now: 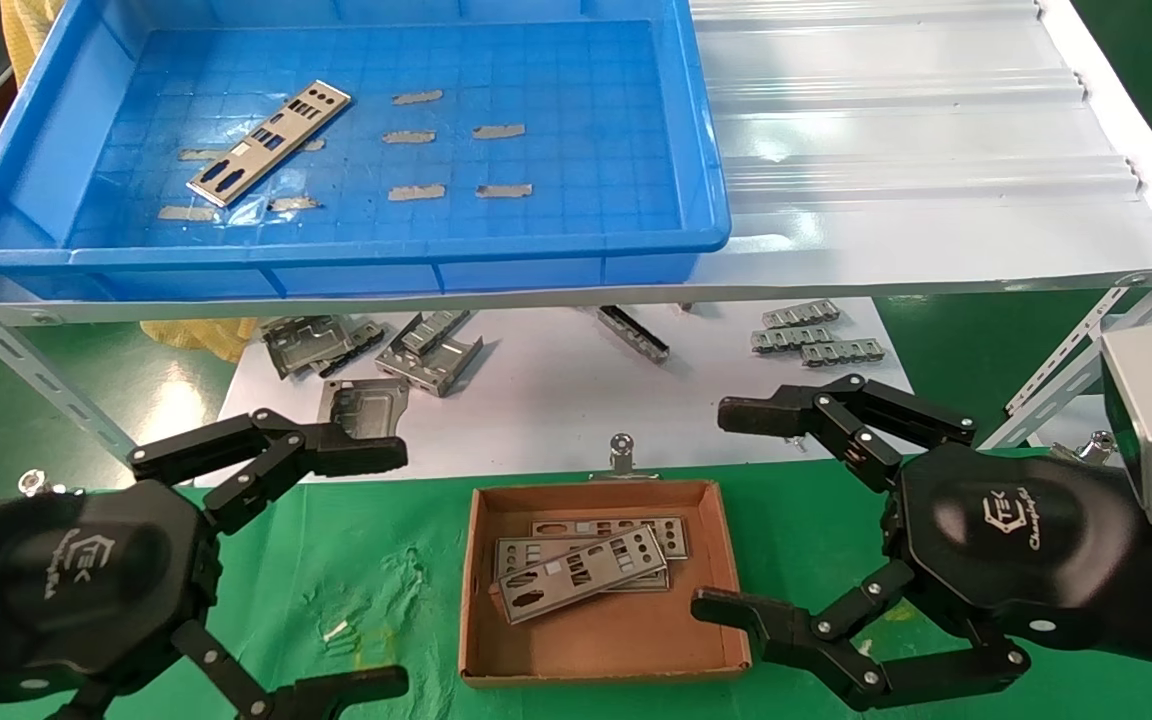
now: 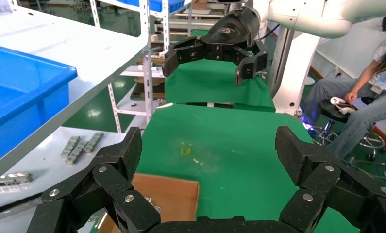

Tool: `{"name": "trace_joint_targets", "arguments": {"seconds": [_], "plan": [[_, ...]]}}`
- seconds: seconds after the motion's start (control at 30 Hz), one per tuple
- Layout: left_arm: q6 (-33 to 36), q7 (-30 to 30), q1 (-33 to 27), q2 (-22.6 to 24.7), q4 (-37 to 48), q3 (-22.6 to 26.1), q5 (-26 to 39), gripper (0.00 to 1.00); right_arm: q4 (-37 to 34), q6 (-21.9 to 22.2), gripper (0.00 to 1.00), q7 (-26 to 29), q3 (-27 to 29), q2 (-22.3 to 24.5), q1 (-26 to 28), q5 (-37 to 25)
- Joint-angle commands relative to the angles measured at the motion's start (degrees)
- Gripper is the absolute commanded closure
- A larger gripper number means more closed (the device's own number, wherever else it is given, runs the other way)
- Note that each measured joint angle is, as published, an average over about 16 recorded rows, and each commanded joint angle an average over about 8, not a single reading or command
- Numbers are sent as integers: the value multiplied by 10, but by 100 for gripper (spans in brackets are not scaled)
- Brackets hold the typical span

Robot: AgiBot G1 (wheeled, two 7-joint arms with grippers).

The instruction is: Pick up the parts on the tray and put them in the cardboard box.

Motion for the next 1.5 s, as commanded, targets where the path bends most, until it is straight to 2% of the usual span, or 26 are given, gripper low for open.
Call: {"name": "trace_joint_targets", "arguments": {"seconds": [0.03,1.5], "plan": [[0,-1,1,-1,-2,-1,-1,0,0,0,0,0,0,0,0,0],[1,6,-6,8,14,7,4,0,0,0,0,0,0,0,0,0]]}}
